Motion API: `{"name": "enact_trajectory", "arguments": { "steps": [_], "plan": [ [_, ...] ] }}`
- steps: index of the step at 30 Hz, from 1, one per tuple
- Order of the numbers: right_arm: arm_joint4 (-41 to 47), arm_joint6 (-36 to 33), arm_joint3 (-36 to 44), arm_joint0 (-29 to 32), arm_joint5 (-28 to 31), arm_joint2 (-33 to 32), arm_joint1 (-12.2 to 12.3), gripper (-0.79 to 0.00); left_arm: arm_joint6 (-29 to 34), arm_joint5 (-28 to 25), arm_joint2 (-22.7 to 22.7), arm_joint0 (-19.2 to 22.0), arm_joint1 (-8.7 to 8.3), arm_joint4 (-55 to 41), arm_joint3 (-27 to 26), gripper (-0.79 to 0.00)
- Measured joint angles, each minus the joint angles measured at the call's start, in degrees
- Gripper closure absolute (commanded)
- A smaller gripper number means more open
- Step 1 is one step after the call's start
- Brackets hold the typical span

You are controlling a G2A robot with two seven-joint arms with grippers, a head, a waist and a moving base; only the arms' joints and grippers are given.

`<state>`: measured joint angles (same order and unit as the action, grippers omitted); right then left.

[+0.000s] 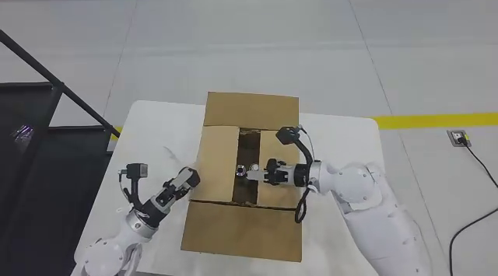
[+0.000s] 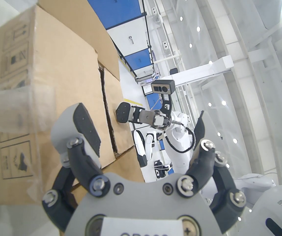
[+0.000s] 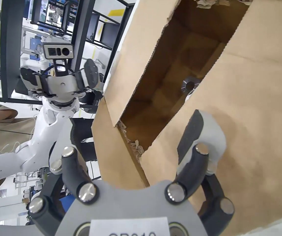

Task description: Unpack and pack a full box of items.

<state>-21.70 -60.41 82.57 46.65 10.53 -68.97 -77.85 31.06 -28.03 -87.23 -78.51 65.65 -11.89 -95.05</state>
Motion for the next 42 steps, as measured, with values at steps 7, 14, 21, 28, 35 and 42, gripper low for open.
{"name": "enact_trajectory", "arguments": {
  "steps": [7, 14, 21, 28, 35, 42],
  "plan": [
    [1.0, 1.4, 2.2, 1.2, 2.1, -0.5, 0.6, -0.785, 12.9, -0.4, -7.8, -5.5, -1.56, -9.2, 0.9, -0.785],
    [1.0, 1.6, 3.1, 1.5, 2.8, -1.0, 0.7, -0.785, 33.0, 5.1, -12.2, -7.3, -3.35, -15.9, 4.1, -0.785],
    [0.5, 4.9, 4.6, 2.8, 1.9, -1.7, 0.9, -0.785, 36.8, 5.0, -9.6, -7.3, -4.03, -5.5, 5.8, -0.785],
    [-1.0, 20.0, 7.2, 5.6, -8.3, -5.8, 1.1, -0.785, 38.3, 5.6, -4.2, -5.4, -3.93, -5.3, 5.9, -0.785],
    [-2.0, 32.3, -0.4, 0.9, -18.7, -6.7, 0.4, -0.785, 42.7, 6.5, -4.0, -5.1, -4.31, -12.6, 5.6, -0.785],
    [2.8, 33.9, -17.0, -9.6, -16.4, -4.0, -1.0, -0.785, 45.1, 7.6, -4.8, -5.1, -4.28, -26.3, 5.1, -0.785]
  ]
}}
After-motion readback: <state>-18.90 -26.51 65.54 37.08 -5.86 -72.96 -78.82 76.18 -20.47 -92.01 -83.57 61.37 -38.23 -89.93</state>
